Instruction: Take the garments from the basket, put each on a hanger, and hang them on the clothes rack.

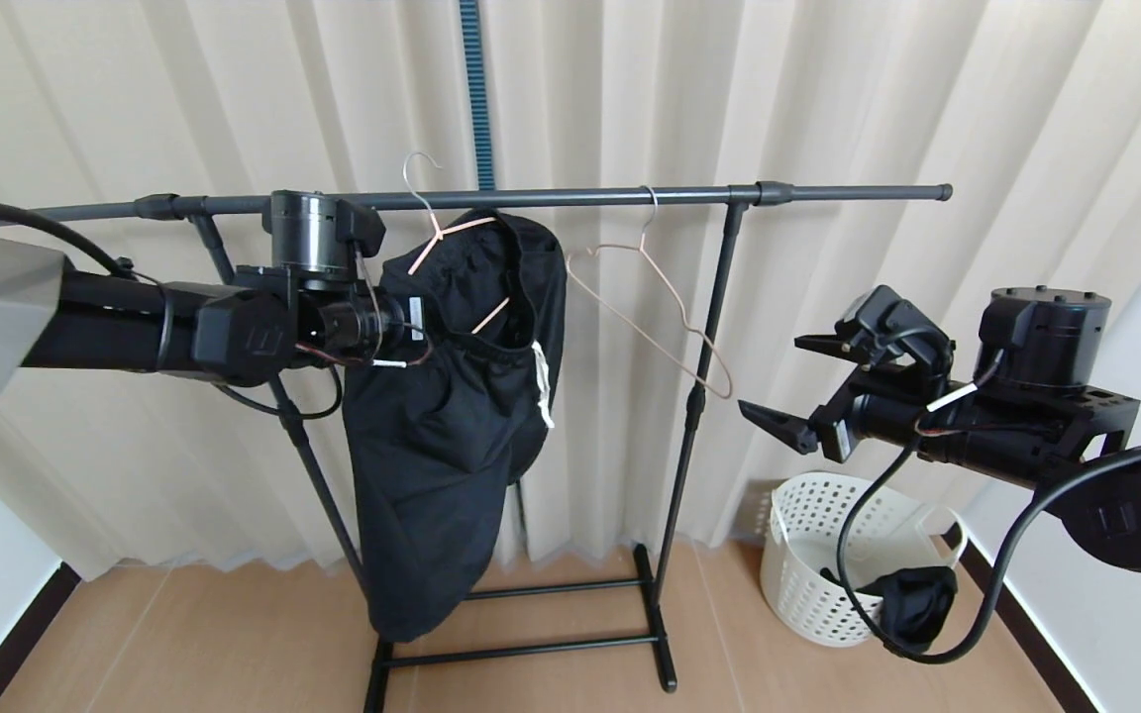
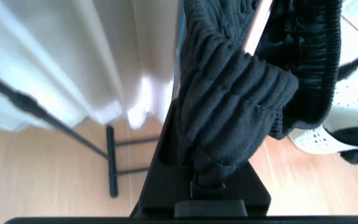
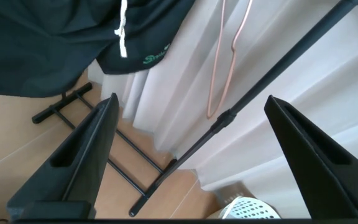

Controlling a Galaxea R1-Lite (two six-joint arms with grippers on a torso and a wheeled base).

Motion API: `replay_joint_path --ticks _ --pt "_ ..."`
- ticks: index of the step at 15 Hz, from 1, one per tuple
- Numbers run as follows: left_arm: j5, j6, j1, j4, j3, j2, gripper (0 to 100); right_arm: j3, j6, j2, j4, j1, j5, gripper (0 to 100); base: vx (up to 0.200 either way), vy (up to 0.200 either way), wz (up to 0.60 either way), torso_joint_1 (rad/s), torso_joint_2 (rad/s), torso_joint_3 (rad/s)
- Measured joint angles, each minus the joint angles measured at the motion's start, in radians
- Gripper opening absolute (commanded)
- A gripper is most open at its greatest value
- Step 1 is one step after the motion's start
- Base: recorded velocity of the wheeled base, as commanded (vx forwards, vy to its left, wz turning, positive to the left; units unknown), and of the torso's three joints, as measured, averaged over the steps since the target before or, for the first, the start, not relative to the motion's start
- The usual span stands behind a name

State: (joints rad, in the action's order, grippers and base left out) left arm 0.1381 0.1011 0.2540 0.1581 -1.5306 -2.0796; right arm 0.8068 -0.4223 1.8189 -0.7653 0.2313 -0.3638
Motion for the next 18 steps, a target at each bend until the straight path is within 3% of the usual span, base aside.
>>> replay_joint_path --ticks 3,11,18 --pt "0.004 0.000 0.000 -0.001 -0.109 -0.088 0 0.000 0.000 -0.004 -0.006 -0.004 0.000 100 0.000 0.000 0.00 0.000 0.00 0.000" --pt "0.061 0.006 -0.006 0.005 -0.275 -0.242 0 -0.017 -0.002 -0.010 -0.020 -0.005 0.000 100 0.000 0.000 0.00 0.000 0.00 0.000" --pt "0.061 0.014 -0.009 0.013 -0.338 -0.304 0 -0.019 -0.002 -0.005 -0.020 -0.004 0.000 100 0.000 0.000 0.00 0.000 0.00 0.000"
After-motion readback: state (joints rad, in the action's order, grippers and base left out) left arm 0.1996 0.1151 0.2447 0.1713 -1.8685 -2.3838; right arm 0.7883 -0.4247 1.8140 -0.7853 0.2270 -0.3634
